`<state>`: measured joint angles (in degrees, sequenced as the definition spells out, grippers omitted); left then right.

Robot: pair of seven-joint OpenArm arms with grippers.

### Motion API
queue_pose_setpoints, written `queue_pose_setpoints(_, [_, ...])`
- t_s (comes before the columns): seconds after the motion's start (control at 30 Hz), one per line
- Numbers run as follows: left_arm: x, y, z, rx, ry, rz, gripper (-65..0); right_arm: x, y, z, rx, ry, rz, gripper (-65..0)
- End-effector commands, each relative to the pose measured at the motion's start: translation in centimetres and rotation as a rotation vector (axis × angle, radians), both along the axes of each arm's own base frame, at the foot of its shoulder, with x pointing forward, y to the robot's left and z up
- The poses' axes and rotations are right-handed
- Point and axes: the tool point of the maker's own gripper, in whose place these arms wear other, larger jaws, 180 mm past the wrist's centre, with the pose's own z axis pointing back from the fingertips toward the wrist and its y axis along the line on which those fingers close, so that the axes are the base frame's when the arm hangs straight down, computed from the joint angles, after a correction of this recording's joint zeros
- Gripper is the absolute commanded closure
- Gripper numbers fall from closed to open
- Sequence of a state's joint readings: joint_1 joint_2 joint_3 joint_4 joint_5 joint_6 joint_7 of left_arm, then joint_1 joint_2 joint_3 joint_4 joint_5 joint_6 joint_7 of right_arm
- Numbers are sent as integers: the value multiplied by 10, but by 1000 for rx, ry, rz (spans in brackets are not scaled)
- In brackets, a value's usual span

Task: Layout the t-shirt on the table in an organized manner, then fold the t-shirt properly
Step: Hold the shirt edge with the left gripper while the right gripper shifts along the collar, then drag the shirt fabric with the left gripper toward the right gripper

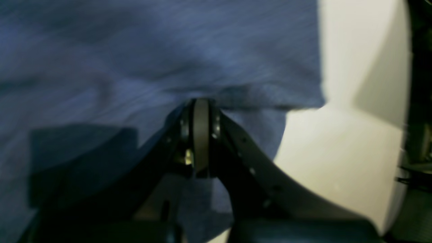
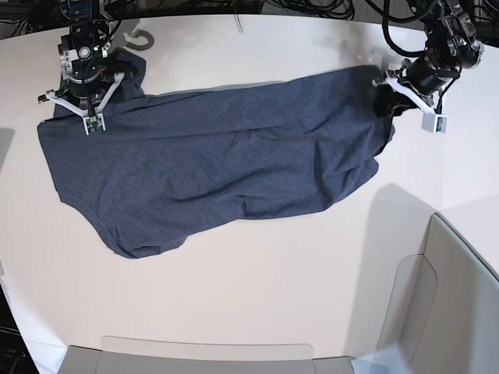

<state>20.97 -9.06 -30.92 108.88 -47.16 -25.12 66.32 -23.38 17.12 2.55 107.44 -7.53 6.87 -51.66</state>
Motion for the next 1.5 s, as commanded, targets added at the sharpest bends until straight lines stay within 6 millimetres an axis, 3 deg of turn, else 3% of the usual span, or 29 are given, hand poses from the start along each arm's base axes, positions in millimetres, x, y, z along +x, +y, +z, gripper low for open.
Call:
queue_pose_setpoints(0.0, [-2, 2, 8, 9, -24, -5, -141, 7, 6, 12, 5, -35, 28, 0])
queue_pose_setpoints(0.17, [-16, -4, 5, 17, 1, -24, -139, 16, 29, 30, 27, -89, 92, 0])
queue_pose_setpoints(0.37, [-9, -9, 25, 53, -53, -52, -133, 8, 45, 22, 47, -60, 135, 0])
queue_pose_setpoints(0.47, [-6, -14, 30, 52, -69, -64, -33, -1, 44, 17, 44, -36, 133, 0])
queue_pose_setpoints(0.5, [-4, -19, 29, 45, -69, -79, 0, -3, 40, 17, 33, -29, 135, 0])
queue_pose_setpoints(0.67, [19, -69, 25, -29, -92, -218, -8, -16, 24, 13, -21, 21, 167, 0])
queue_pose_setpoints(0.77, [33, -81, 8, -8, -56, -263, -8, -23, 18, 11, -45, 49, 183, 0])
queue_pose_setpoints(0.87, [48, -67, -17, 68, 26, -219, -8, -36, 3, 7, -91, 132, 159, 0])
queue_pose_setpoints(1.0, [53, -42, -44, 164, 120, -151, -8, -44, -12, 9, -145, 180, 171, 0])
queue_pose_setpoints(1.23, [71, -16, -53, 263, 109, -93, -8, -53, -39, 16, -249, 237, 236, 0])
queue_pose_setpoints(1.47, [96, -11, -38, 293, 60, -79, -8, -53, -49, 25, -298, 248, 281, 0])
